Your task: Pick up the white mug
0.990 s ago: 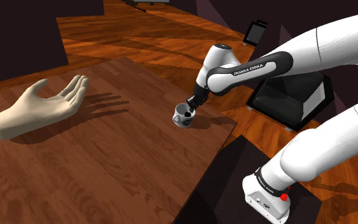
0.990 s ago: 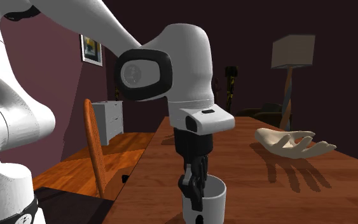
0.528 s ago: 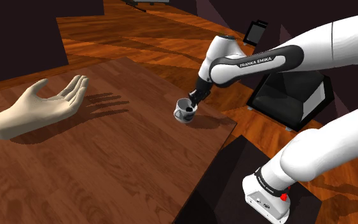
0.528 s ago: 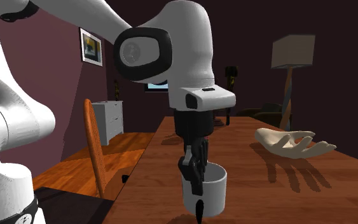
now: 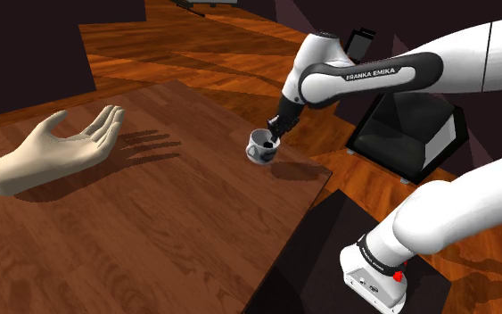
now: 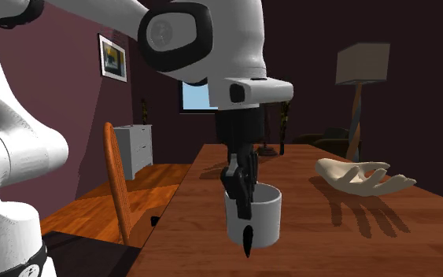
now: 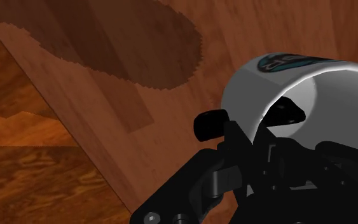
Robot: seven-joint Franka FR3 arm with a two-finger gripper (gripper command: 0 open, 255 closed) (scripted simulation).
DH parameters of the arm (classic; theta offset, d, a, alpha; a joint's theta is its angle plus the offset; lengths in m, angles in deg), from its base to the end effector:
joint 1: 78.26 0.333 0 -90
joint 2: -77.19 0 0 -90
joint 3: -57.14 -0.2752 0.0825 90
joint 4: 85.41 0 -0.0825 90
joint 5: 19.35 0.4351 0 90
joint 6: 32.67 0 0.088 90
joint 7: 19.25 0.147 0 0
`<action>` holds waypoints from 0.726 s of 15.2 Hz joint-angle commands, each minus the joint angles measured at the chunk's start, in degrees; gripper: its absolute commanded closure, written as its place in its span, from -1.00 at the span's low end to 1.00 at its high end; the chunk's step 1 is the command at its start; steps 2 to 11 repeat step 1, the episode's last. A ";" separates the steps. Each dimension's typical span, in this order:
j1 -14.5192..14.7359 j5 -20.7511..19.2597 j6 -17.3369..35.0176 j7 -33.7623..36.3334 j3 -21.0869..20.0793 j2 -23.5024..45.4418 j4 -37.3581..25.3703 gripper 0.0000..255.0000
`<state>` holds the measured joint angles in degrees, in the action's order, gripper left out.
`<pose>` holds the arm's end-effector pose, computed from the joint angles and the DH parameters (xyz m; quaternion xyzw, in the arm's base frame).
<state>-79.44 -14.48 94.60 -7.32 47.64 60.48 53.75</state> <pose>0.5059 0.0751 0.3154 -0.9974 0.0583 -0.0382 0.0180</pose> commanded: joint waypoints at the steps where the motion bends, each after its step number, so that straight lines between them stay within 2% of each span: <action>1: 0.02 0.01 -0.64 0.04 0.00 -0.29 -0.34 1.00; 11: 0.02 0.01 -0.64 0.04 0.00 -0.29 -0.34 1.00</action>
